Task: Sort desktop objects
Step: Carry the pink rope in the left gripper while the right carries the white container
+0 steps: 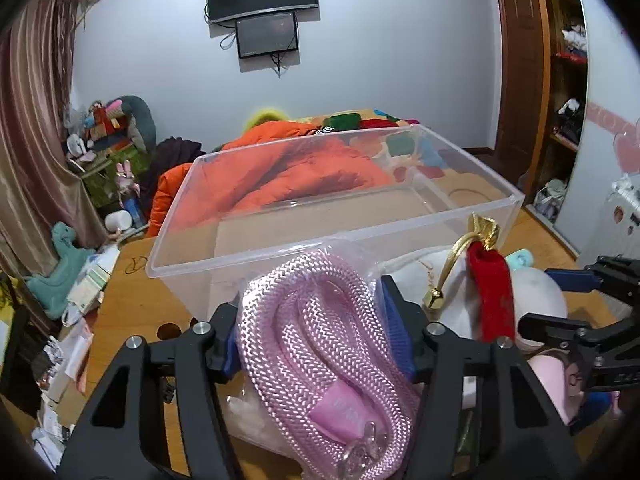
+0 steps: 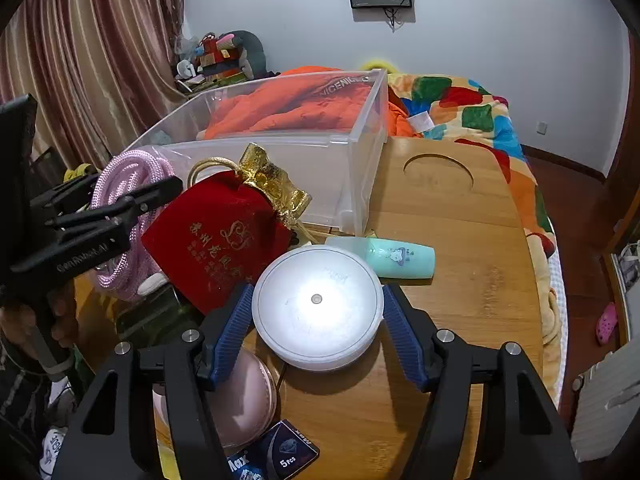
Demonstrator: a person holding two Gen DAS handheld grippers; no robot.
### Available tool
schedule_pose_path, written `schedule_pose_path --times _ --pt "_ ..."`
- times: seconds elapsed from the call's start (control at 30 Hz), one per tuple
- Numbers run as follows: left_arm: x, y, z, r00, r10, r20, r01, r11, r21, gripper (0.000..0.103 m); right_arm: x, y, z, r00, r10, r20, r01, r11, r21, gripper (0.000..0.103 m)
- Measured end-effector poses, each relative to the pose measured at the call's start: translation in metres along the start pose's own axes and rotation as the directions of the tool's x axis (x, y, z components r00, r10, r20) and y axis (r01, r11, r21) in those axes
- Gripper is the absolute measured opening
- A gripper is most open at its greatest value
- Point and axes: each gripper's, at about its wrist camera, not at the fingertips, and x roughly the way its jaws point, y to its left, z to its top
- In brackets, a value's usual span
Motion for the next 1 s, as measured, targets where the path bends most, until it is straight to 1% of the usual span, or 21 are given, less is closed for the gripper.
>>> schedule_pose_path --times 0.07,0.2,0.33,0.37,0.47,0.6,0.67,0.73,0.8,0.87,1.0 --pt "-0.002 0.004 0.001 1.000 -0.014 0.000 0.014 1.000 -0.016 0.054 -0.001 0.001 0.000 1.000 -0.004 -0.002 0.004 1.000 0.003 0.062" --pt "-0.007 0.010 0.001 0.999 -0.045 0.007 0.045 0.998 -0.045 0.052 -0.007 0.006 -0.001 0.999 -0.045 0.019 0.045 0.999 -0.019 0.062" --pt "-0.017 0.014 0.003 0.997 -0.073 0.027 0.074 0.996 -0.055 0.049 -0.019 0.009 0.002 0.998 -0.034 0.050 0.035 0.999 -0.013 0.062" --pt "-0.022 0.015 0.004 0.995 -0.098 0.036 0.100 0.993 -0.059 0.048 -0.022 0.009 0.003 0.998 -0.033 0.056 0.033 0.999 -0.010 0.062" --pt "-0.036 0.018 0.006 0.989 -0.132 0.059 0.136 0.988 -0.067 0.045 -0.029 0.009 0.005 0.997 -0.025 0.076 0.025 1.000 -0.002 0.062" --pt "-0.045 0.020 0.007 0.987 -0.144 0.073 0.149 0.986 -0.071 0.043 -0.041 0.012 0.008 0.995 -0.009 0.102 0.008 1.000 0.010 0.062" --pt "-0.049 0.022 0.006 0.983 -0.167 0.078 0.173 0.981 -0.085 0.038 -0.045 0.015 0.010 0.994 -0.006 0.114 0.005 1.000 0.006 0.062" --pt "-0.054 0.022 0.005 0.979 -0.186 0.083 0.193 0.977 -0.089 0.037 -0.049 0.019 0.011 0.992 -0.001 0.123 0.000 1.000 0.004 0.062" --pt "-0.061 0.020 0.005 0.978 -0.188 0.094 0.195 0.978 -0.076 0.035 -0.052 0.020 0.013 0.992 0.002 0.128 -0.003 1.000 0.004 0.062" --pt "-0.066 0.018 0.005 0.976 -0.193 0.103 0.201 0.977 -0.074 0.031 -0.054 0.020 0.015 0.991 0.004 0.133 -0.005 1.000 0.003 0.062" --pt "-0.074 0.020 0.008 0.968 -0.221 0.120 0.233 0.968 -0.095 0.029 -0.059 0.019 0.017 0.990 0.007 0.140 -0.009 1.000 0.009 0.062"
